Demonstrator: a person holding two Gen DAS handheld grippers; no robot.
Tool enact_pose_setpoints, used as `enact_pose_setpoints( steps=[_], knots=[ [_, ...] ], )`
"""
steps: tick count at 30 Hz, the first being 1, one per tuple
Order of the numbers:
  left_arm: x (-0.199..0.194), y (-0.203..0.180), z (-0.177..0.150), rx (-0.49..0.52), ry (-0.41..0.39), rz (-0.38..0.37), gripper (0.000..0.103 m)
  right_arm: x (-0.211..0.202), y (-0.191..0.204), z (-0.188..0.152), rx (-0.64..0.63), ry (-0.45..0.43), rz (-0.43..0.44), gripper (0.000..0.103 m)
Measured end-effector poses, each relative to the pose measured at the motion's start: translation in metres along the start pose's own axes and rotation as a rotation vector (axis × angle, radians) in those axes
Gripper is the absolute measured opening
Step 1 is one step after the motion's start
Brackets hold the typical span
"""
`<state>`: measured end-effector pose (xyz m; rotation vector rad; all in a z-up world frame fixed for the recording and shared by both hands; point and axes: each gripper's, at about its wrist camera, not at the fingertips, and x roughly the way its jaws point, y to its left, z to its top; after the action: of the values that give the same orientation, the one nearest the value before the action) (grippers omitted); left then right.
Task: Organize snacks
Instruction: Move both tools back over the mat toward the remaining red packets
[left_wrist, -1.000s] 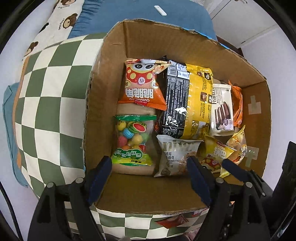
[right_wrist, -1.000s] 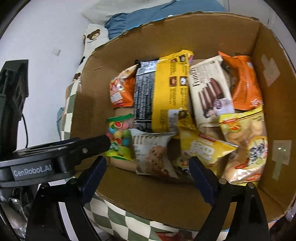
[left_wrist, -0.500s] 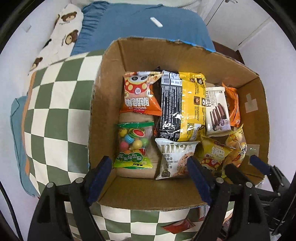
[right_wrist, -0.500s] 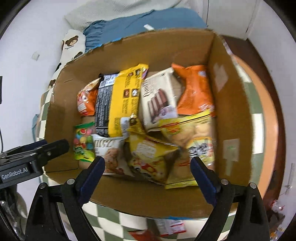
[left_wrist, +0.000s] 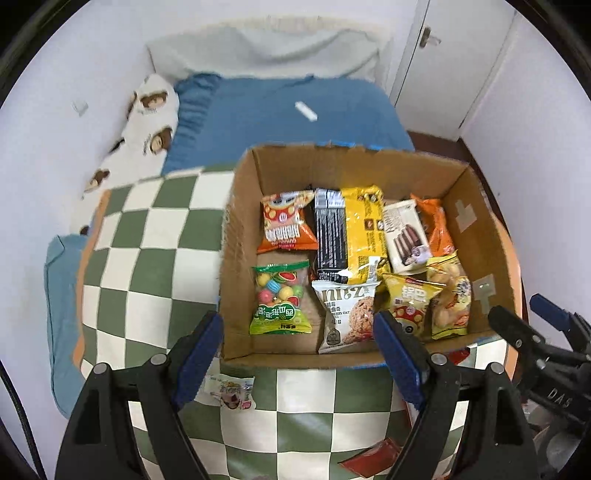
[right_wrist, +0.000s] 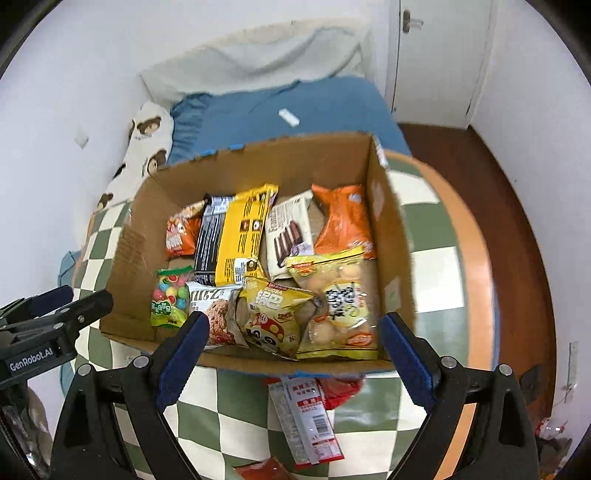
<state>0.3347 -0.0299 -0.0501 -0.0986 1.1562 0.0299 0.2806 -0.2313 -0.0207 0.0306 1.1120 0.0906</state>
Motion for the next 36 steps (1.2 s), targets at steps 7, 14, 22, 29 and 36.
enact_pose_setpoints(
  steps=[7,14,22,29,36],
  knots=[
    [-0.054,-0.012,-0.026,0.023,-0.139,-0.008,0.083,-0.051,-0.002,-0.022,-0.009,-0.125,-0.024,0.096],
    [-0.090,-0.026,-0.050,0.051,-0.222,-0.020,0.083,-0.109,-0.001,-0.051,-0.024,-0.272,-0.070,0.096],
    [-0.111,-0.027,-0.062,0.024,-0.278,-0.039,0.100,-0.145,-0.012,-0.069,0.027,-0.340,-0.052,0.098],
    [-0.062,-0.034,-0.084,0.032,-0.141,-0.037,0.100,-0.088,-0.040,-0.087,0.092,-0.162,0.042,0.098],
    [0.037,-0.079,-0.151,0.220,0.144,-0.071,0.100,0.008,-0.073,-0.132,0.183,0.085,0.104,0.055]
  ],
)
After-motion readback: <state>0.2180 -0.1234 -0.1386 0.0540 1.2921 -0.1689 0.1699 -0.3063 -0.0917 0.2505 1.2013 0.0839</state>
